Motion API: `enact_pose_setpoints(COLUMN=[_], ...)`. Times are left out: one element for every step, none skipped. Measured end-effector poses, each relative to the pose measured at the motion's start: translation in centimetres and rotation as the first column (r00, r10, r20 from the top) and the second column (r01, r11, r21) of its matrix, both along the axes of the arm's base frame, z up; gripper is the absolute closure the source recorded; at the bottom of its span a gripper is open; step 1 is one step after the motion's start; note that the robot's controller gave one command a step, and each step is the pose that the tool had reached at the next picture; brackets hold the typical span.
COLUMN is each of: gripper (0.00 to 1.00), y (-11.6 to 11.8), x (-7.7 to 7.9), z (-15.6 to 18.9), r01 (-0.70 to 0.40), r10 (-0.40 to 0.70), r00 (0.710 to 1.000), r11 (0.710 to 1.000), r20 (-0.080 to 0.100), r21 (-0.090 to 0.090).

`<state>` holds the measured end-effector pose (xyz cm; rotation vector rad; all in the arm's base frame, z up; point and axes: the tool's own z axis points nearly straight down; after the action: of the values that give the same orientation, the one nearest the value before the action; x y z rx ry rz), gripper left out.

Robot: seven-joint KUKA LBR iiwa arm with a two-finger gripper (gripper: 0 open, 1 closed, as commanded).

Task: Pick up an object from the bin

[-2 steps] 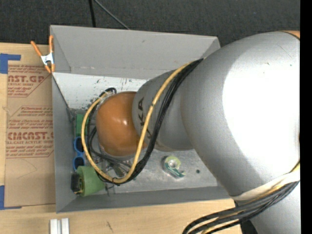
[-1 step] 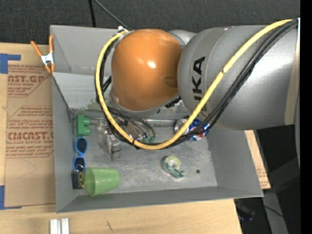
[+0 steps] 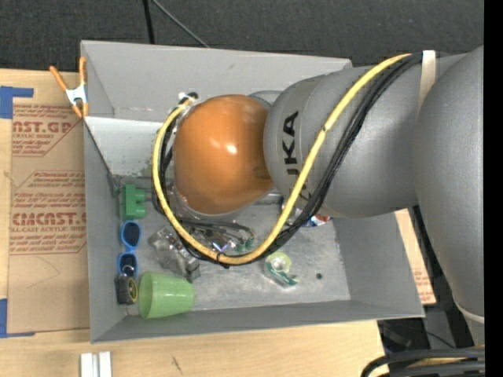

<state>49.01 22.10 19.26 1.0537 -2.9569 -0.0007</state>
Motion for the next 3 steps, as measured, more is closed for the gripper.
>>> enact_pose_setpoints(gripper=[0.0, 0.0, 0.0], y=[0.1, 0.5, 1.6], x=[0.1, 4.0, 1.3], z=[0.2, -10.5, -11.2], r01=[0.001, -0.282, -0.343], r10=[-0.001, 0.282, 0.343], r00=[1.0, 0.96, 0.939], r11=[1.0, 0.96, 0.939], r20=[0.003, 0.002, 0.032], r21=[0.002, 0.001, -0.007])
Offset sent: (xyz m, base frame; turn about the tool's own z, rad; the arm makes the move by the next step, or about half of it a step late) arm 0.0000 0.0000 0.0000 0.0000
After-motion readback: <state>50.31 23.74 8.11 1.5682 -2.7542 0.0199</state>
